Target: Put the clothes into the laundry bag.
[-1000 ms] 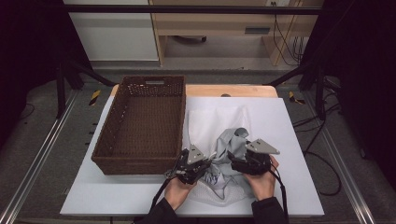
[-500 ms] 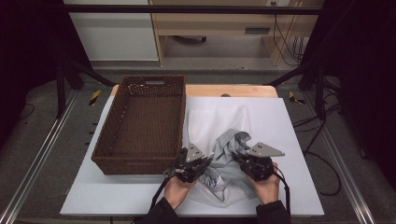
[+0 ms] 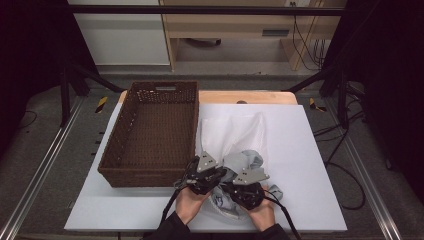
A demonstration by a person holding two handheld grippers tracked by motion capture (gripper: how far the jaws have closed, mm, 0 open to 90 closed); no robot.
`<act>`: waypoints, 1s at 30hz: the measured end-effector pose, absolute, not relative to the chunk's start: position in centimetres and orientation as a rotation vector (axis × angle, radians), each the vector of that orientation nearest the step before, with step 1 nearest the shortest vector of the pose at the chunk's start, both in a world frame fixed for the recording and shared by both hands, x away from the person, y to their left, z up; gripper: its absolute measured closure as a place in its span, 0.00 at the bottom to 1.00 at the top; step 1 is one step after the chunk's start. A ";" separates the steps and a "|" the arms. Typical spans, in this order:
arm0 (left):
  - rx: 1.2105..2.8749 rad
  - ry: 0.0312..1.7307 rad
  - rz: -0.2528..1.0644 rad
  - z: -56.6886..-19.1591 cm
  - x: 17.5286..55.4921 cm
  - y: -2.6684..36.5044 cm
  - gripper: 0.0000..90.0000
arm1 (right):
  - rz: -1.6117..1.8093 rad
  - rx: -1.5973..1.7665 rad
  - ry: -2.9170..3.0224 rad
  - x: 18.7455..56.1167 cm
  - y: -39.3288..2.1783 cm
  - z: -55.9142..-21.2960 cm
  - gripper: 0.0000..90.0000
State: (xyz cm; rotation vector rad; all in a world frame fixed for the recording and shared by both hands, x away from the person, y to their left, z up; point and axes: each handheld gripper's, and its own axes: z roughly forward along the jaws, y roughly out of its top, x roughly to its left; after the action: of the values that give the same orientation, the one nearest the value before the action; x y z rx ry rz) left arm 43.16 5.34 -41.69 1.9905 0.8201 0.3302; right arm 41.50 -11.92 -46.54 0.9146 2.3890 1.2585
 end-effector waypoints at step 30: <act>2.046 0.827 0.382 -42.8 43.4 6.0 0.98 | 1.219 1.068 1.934 42.4 -17.5 -40.3 0.23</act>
State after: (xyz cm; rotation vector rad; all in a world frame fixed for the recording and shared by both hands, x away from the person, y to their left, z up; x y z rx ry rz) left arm 43.44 5.97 -42.84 2.0459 0.8273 0.3816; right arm 42.44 -17.45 -40.32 1.0677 1.9343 1.2195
